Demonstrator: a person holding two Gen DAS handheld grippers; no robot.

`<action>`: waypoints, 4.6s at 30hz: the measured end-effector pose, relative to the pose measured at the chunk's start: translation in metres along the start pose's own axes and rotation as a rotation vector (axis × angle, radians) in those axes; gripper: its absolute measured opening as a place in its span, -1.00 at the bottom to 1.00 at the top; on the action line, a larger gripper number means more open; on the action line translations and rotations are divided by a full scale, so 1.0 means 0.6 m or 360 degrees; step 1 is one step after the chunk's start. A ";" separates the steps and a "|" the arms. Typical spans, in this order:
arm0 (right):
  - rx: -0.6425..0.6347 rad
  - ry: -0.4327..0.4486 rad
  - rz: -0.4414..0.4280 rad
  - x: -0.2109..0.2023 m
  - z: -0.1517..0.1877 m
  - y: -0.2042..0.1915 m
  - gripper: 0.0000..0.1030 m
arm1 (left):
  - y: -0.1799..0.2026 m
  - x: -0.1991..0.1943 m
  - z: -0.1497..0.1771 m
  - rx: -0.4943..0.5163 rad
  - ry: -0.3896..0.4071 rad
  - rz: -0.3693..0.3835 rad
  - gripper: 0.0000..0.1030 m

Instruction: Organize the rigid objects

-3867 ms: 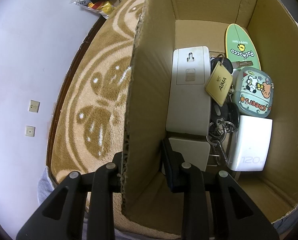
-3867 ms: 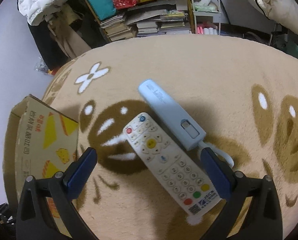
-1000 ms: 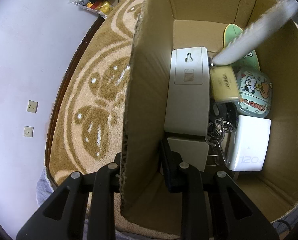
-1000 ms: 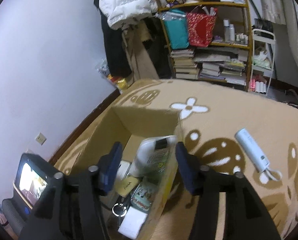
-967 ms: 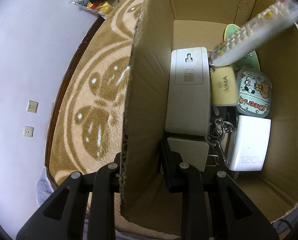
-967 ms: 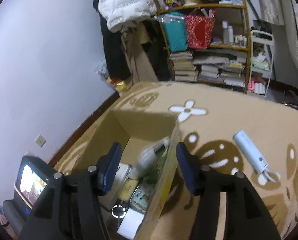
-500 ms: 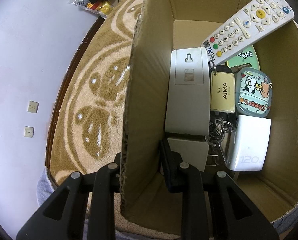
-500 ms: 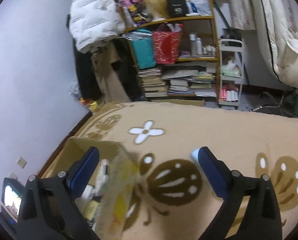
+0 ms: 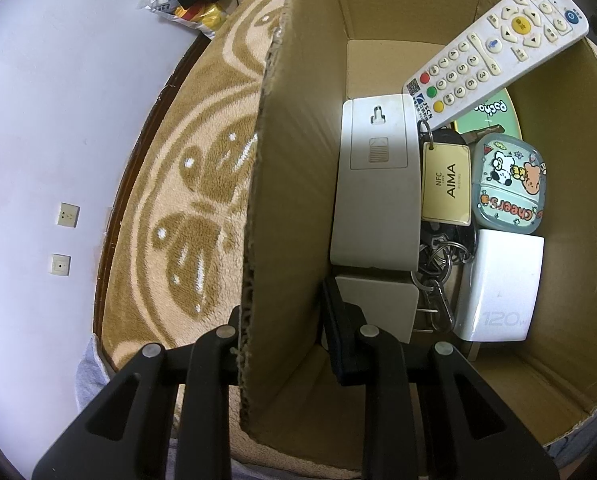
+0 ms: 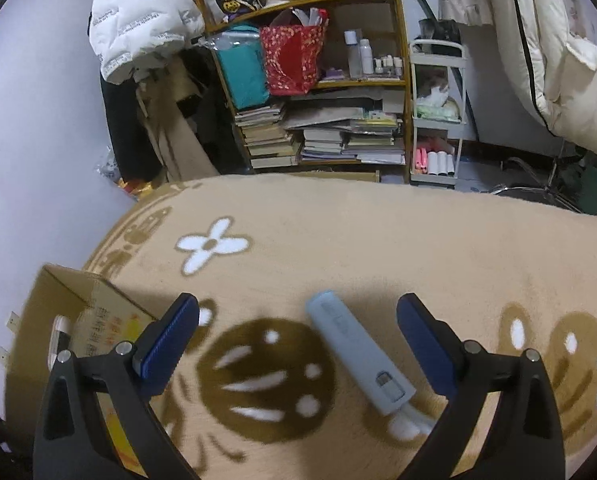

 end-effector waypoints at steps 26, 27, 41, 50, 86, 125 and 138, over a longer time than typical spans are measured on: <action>0.0237 -0.0221 0.0126 0.061 0.056 0.090 -0.43 | 0.013 -0.011 -0.004 0.0000 0.0018 -0.0044 -0.52; 0.0252 -0.0221 0.0110 0.058 0.058 0.088 -0.44 | 0.013 -0.011 -0.004 0.0001 0.0019 -0.0045 -0.52; 0.0160 -0.0005 -0.0167 -0.077 -0.007 -0.041 -0.44 | 0.014 -0.009 -0.007 -0.0009 0.0024 -0.0045 -0.52; 0.0010 -0.0045 -0.0436 -0.118 0.008 -0.164 -0.43 | 0.009 -0.016 -0.014 -0.0025 0.0040 -0.0037 -0.52; -0.0202 -0.0242 -0.0436 -0.124 0.149 -0.251 -0.43 | -0.024 -0.048 -0.012 -0.0164 0.0215 0.0113 -0.50; -0.0137 0.0066 -0.0183 -0.349 0.142 -0.148 1.00 | -0.049 -0.275 0.081 -0.0175 0.0877 0.0109 0.94; -0.0175 0.0204 -0.0126 -0.385 0.176 -0.136 1.00 | -0.037 -0.313 0.127 -0.0152 0.1054 0.0070 0.94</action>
Point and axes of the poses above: each gripper's, at about its wrist camera, not at the fingertips, and x roughly the way its jaws point, y to its right, z to its underside, the point moved 6 cm from there along x, roughly the way its jaws point, and after that the axes turned 7 degrees about x, right-handed, at the moved point
